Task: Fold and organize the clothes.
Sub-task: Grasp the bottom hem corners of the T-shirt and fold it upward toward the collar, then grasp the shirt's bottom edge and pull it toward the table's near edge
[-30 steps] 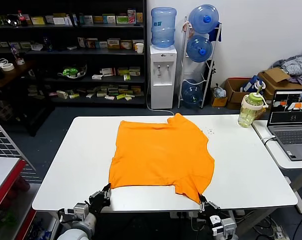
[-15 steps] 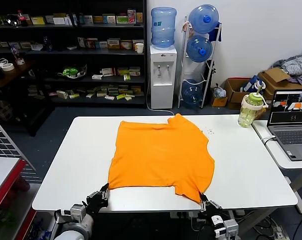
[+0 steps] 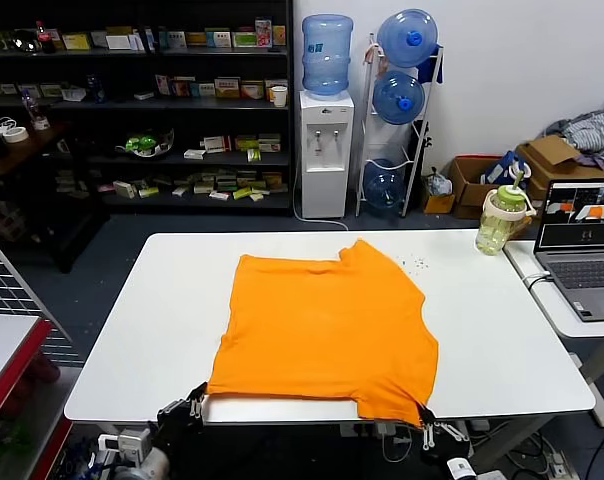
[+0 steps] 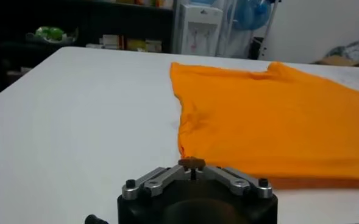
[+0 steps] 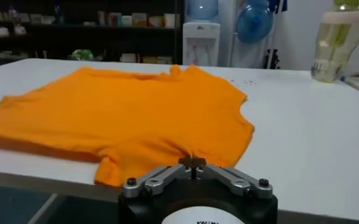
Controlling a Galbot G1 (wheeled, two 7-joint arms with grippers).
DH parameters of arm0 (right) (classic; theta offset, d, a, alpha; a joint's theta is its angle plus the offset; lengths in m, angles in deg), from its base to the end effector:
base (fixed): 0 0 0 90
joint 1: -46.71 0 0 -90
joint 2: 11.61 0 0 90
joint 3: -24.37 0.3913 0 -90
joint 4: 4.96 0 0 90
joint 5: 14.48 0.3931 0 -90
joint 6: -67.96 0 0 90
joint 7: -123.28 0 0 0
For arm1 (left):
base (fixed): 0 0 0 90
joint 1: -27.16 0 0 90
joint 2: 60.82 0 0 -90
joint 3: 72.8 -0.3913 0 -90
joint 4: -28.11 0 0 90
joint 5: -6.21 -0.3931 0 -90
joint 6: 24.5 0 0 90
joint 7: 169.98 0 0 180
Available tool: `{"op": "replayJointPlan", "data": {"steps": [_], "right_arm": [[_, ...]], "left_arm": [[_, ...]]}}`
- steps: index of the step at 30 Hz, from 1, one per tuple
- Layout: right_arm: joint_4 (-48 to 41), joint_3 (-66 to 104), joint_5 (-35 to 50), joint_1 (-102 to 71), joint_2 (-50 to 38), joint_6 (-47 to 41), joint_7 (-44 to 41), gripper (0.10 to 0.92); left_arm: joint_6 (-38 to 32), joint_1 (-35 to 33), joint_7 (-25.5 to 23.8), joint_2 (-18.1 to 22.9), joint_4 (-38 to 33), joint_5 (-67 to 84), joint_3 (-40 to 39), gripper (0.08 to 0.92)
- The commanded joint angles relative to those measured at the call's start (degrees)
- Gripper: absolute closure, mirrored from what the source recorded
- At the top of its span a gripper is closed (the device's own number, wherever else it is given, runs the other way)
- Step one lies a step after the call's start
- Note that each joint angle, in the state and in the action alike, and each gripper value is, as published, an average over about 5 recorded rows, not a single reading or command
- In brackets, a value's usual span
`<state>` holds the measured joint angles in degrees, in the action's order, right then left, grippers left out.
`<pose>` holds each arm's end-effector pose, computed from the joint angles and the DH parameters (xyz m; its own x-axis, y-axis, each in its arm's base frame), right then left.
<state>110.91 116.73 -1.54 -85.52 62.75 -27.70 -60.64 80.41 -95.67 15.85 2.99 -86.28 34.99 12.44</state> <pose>0.1221 -0.0733 -0.3913 -0.9139 -0.1457 0.3788 -0.1522 0.9883 0.0131 0.1813 0.0744 -0.3771 -0.8695 0.1696 0.4638 0.1317 0.9848 -0.1131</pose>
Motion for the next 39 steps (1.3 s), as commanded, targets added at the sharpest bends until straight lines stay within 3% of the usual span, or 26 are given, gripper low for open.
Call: {"op": "replayJointPlan", "data": {"steps": [1, 9, 18, 23, 27, 39], "right_arm": [[0.3, -0.7, 2.5, 6.1, -1.1, 1.1, 2.6, 0.902], [-11.0, -4.9, 5.8, 28.0, -1.6, -5.0, 7.9, 0.902], [-21.0, -9.1, 7.8, 38.0, -3.3, -7.9, 8.1, 0.902], [-23.4, -9.9, 7.4, 39.4, -2.8, -7.9, 5.9, 0.889], [-22.2, -9.3, 6.2, 37.2, -3.0, -7.2, 4.0, 0.802], [-14.7, -2.7, 3.4, 20.0, -7.8, -4.2, -0.4, 0.455]], "left_arm": [[-0.9, -1.7, 0.4, -1.6, -4.4, 1.9, 0.6, 0.910], [-2.9, 19.4, -0.6, 1.2, 6.1, 1.9, -3.6, 0.910], [-1.3, 33.1, -0.5, 1.8, 20.6, 1.1, -9.2, 0.910], [-0.4, 33.7, 0.0, 1.9, 22.8, -0.4, -10.1, 0.907], [-0.5, 32.8, 0.0, 2.4, 22.3, -1.2, -10.0, 0.857], [0.5, 18.5, 0.7, -0.4, 9.8, -1.9, -7.5, 0.513]]}}
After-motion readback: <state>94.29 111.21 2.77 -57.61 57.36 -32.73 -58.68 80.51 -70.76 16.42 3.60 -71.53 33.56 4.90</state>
